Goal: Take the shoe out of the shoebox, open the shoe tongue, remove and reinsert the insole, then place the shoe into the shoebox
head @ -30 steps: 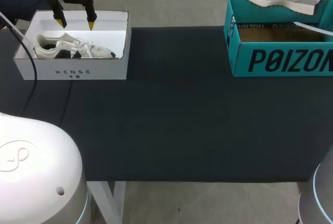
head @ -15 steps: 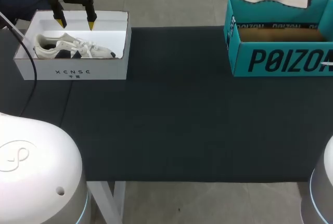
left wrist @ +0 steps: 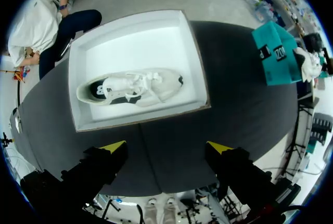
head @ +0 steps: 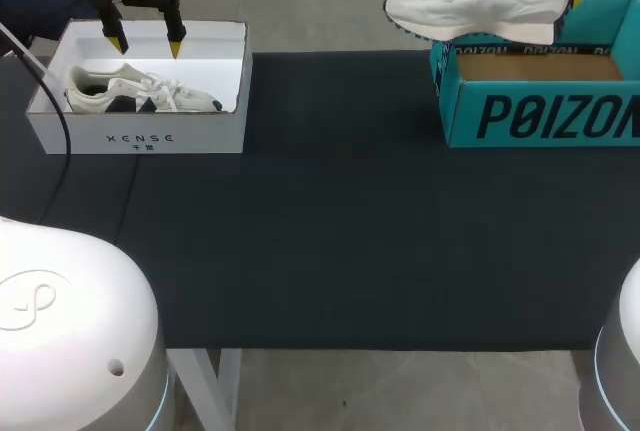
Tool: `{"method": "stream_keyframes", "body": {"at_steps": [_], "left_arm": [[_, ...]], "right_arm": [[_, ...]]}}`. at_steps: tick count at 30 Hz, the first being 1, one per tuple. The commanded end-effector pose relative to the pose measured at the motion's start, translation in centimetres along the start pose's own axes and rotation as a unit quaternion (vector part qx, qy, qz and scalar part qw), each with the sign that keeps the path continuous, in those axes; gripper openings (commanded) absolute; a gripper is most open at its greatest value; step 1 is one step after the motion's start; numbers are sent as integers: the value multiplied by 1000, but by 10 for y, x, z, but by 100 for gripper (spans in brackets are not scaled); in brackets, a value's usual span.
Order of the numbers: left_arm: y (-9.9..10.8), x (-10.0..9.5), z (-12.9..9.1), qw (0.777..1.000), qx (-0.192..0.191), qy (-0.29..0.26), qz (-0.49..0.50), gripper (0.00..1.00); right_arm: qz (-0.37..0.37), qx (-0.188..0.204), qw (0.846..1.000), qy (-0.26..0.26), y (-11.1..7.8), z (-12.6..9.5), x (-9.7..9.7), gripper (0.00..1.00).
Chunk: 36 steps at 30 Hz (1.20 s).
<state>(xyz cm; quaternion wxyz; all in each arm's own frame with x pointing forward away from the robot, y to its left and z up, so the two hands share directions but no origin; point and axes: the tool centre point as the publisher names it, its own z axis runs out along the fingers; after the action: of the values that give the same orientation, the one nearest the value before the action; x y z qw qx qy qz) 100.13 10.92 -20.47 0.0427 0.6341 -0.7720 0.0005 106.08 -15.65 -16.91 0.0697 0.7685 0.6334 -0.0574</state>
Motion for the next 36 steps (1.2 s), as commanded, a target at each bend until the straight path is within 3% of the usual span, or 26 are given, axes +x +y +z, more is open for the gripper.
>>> {"method": "stream_keyframes", "body": {"at_steps": [1, 7, 14, 18, 36], "left_arm": [[1, 0, 0, 1000, 1, 0, 0, 100], [1, 0, 0, 1000, 1, 0, 0, 100], [1, 0, 0, 1000, 1, 0, 0, 100], [1, 0, 0, 1000, 1, 0, 0, 100], [1, 0, 0, 1000, 1, 0, 0, 100]], "right_arm": [[3, -206, 979, -11, -48, -2, 18, 0], [3, -220, 976, -10, -77, -3, 42, 0], [2, -215, 977, -6, -97, -6, 57, 0], [-12, -205, 979, 18, -101, -9, 62, 0], [-12, -205, 979, 18, -101, -9, 62, 0]]}}
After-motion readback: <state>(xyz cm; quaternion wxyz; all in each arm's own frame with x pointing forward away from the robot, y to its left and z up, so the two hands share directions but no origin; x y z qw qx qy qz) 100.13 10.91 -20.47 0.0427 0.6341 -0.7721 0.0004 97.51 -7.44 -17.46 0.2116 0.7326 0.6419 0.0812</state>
